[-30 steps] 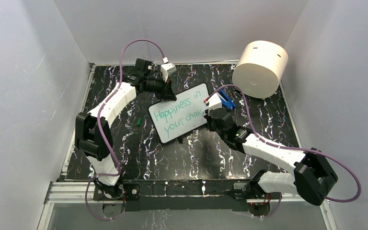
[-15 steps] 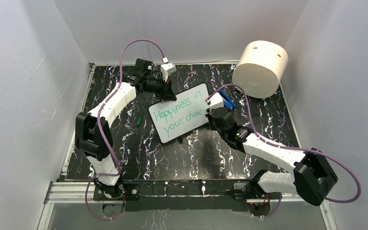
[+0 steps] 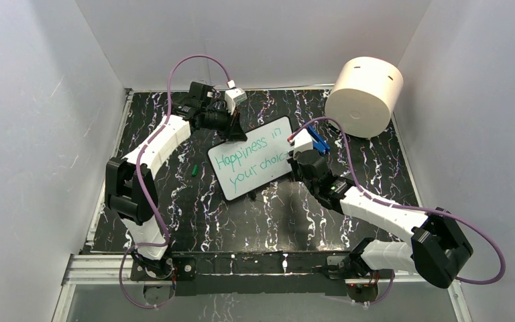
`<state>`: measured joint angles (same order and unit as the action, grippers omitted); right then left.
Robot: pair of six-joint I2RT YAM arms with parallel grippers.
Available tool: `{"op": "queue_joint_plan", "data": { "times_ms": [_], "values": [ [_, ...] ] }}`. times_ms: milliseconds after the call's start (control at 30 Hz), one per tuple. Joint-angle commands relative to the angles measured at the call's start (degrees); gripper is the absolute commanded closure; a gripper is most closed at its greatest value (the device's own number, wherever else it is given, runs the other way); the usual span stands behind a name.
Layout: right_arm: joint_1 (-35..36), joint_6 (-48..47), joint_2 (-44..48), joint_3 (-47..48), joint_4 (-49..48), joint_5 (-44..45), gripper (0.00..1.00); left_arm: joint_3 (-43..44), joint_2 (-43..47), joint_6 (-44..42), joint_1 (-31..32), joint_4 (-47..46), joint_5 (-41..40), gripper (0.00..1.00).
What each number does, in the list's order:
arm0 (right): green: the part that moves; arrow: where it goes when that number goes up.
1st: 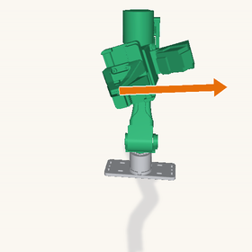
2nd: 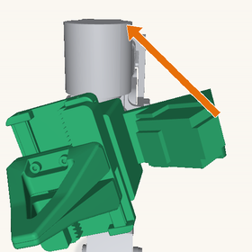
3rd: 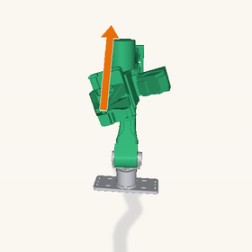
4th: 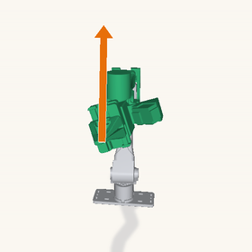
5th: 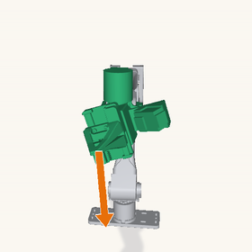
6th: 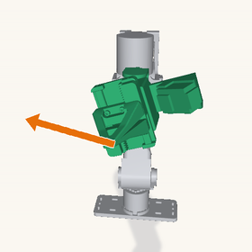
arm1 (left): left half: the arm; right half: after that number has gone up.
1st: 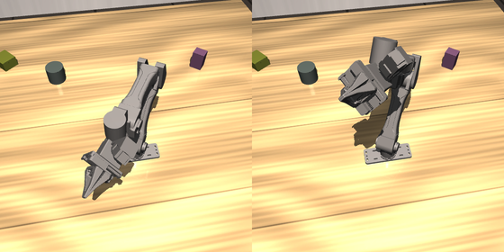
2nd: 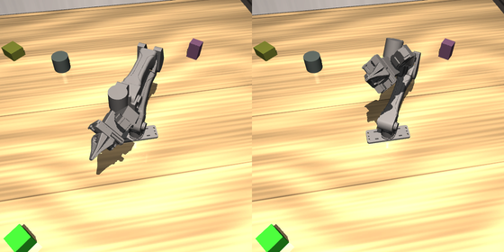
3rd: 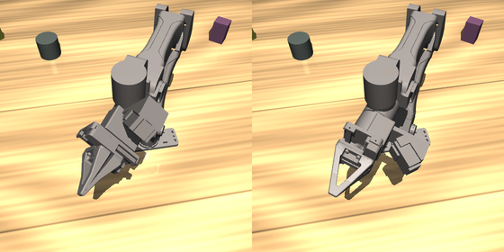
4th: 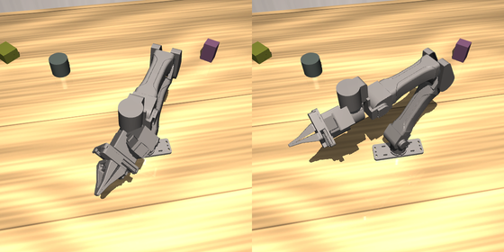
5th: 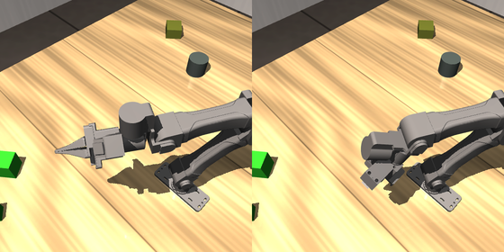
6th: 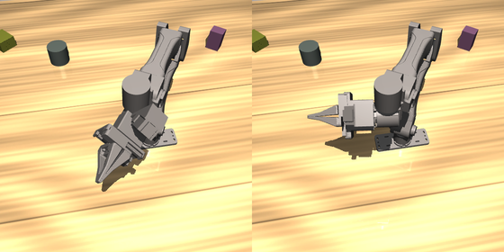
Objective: Write a sentence on the whiteboard
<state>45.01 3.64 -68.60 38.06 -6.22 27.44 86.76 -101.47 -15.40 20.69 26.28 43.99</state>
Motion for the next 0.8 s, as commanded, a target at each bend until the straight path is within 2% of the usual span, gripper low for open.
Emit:
{"op": "queue_joint_plan", "data": {
  "times_ms": [0,433,767],
  "values": [
    [-0.33,-0.85,1.53,2.28,-3.64,-0.84,1.00,-2.22,-2.43,-2.53,1.64,8.42,-2.50,1.00],
    [-0.28,-0.74,1.83,2.28,-3.18,-4.29,1.00,-2.26,-2.37,-2.53,1.64,8.37,-2.53,1.00],
    [-0.29,0.17,1.57,1.43,1.38,-5.11,1.00,-2.21,-2.57,-2.62,1.59,8.31,-2.59,1.00]
  ]
}}
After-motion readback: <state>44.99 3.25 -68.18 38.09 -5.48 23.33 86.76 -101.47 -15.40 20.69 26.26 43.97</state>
